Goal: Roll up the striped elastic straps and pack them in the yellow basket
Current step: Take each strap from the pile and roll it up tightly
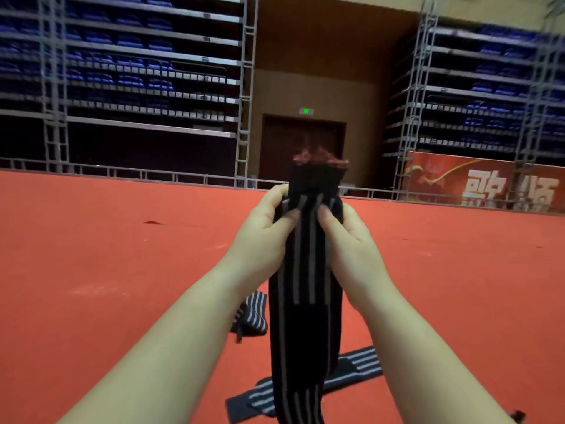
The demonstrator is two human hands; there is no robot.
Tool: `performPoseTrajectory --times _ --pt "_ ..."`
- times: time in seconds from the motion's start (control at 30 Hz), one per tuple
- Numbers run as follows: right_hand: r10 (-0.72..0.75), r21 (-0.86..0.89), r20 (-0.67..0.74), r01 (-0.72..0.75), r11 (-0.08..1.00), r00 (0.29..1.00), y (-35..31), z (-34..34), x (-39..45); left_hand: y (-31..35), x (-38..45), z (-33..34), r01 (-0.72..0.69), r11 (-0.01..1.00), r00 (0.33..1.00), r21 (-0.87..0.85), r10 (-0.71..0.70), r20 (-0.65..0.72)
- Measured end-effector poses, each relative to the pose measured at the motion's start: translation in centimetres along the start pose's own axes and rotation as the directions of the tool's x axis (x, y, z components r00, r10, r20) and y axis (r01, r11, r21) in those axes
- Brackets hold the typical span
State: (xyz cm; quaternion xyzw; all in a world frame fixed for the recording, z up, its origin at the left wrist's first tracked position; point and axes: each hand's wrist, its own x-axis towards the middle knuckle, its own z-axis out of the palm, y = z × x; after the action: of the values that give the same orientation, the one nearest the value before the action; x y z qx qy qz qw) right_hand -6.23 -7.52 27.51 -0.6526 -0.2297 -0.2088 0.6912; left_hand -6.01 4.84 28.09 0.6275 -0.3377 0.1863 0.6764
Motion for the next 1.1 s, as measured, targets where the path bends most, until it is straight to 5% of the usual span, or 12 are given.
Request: performPoseTrajectory --times 0.17,0.27,0.37,0.47,0.53,0.67,0.77,0.9,0.97,1.1 --pt "0.220 0.194 0.053 -0.227 0.954 0.974 -1.4 0.1 0.5 0.7 0.8 -0.1 -0.233 0.966 0.954 0.107 0.249 -0.166" --pt "0.208 0.155 0.116 -0.224 0.962 0.971 -1.5 -0.2 -0.5 0.2 0.4 0.0 -0.266 0.944 0.937 0.195 0.301 -0.177" --pt "0.152 0.125 0.099 -0.163 0.979 0.983 -1.6 -0.2 -1.1 0.3 0.3 0.3 -0.083 0.993 0.970 -0.089 0.060 -0.234" --pt "0.056 -0.008 0.031 -0.056 0.998 0.998 -1.6 -0.5 -1.0 0.8 0.2 0.3 0.166 0.906 0.974 -0.390 -0.213 -0.080" --pt "0.026 -0.072 0.013 -0.025 0.997 1.000 -1.6 -0.5 -1.2 1.0 -0.4 0.3 0.269 0.910 0.960 -0.316 -0.279 0.011" --pt "-0.004 -0.097 -0.013 0.003 0.995 1.000 -1.5 -0.4 -1.4 0.5 -1.3 0.4 0.142 0.986 0.990 0.088 -0.141 -0.018" --pt "0.046 -0.018 0.044 -0.046 0.999 0.998 -1.3 -0.3 -1.7 0.5 -1.5 0.4 0.036 0.996 0.990 0.080 -0.025 -0.139" --pt "0.116 -0.143 0.147 -0.094 0.985 0.982 -0.5 0.0 -2.5 0.9 -1.2 0.4 -0.072 0.986 0.935 0.150 0.119 -0.334" --pt "0.074 -0.137 0.093 -0.060 0.989 0.993 -0.3 0.1 -2.6 0.9 -1.2 0.3 -0.008 0.998 0.949 0.065 0.028 -0.314" --pt "-0.017 -0.112 -0.069 0.009 0.994 0.997 -0.4 -0.2 -2.2 0.0 -2.3 0.1 0.258 0.966 0.966 0.014 -0.258 -0.011"
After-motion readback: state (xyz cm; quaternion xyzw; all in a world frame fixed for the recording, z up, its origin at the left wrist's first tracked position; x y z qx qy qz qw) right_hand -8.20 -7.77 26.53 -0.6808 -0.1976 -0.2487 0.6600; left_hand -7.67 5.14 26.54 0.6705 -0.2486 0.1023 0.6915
